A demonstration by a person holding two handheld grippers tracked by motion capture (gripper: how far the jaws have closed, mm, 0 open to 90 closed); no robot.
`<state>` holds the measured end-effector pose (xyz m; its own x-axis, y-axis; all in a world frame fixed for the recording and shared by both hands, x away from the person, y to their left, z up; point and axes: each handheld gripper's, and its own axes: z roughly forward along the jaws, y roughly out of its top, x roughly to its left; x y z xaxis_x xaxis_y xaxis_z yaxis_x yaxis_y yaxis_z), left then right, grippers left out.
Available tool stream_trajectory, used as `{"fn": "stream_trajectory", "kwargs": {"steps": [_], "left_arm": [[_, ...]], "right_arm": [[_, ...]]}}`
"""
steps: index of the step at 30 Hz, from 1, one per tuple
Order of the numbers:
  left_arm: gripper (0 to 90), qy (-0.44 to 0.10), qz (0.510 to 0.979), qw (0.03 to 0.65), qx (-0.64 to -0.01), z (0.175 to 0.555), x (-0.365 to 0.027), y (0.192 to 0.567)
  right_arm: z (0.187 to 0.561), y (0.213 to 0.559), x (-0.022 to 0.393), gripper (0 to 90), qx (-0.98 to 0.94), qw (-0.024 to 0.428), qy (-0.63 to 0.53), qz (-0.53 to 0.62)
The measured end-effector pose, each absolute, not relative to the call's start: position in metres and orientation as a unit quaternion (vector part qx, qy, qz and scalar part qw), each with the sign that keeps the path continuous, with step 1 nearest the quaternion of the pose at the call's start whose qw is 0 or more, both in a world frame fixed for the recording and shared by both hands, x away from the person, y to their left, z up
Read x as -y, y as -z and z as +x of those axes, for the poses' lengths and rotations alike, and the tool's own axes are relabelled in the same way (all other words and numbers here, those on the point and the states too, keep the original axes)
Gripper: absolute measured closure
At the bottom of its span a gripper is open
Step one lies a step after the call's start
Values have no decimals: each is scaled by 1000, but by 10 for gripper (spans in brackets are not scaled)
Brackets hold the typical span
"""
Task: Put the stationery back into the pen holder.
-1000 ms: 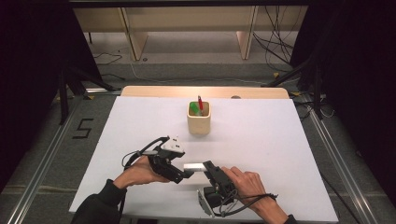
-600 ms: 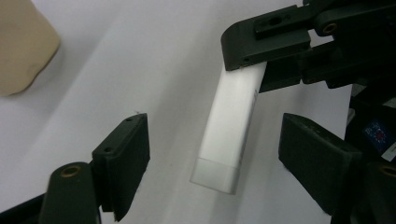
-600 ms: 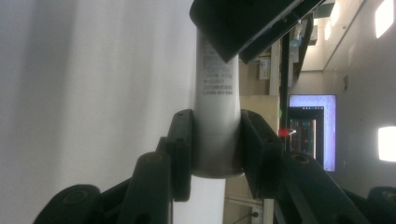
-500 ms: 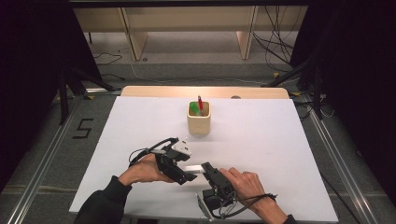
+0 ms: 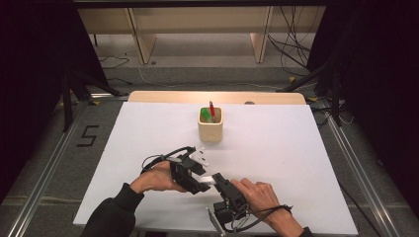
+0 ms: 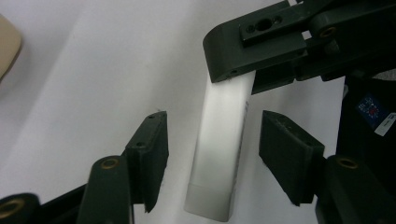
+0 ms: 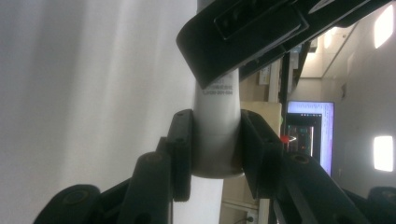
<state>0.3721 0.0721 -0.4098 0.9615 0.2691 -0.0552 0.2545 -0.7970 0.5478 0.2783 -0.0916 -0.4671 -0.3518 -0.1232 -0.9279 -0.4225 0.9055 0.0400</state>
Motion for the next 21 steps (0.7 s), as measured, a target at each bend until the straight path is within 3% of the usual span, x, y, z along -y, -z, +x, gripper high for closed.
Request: {"fn": "stream_trajectory", "kwargs": {"steps": [21], "left_arm": [[559,0,956,269,-115,373,-63,412]], "right_arm": [[277,470,91,674,-810,543,-135,-177]]}}
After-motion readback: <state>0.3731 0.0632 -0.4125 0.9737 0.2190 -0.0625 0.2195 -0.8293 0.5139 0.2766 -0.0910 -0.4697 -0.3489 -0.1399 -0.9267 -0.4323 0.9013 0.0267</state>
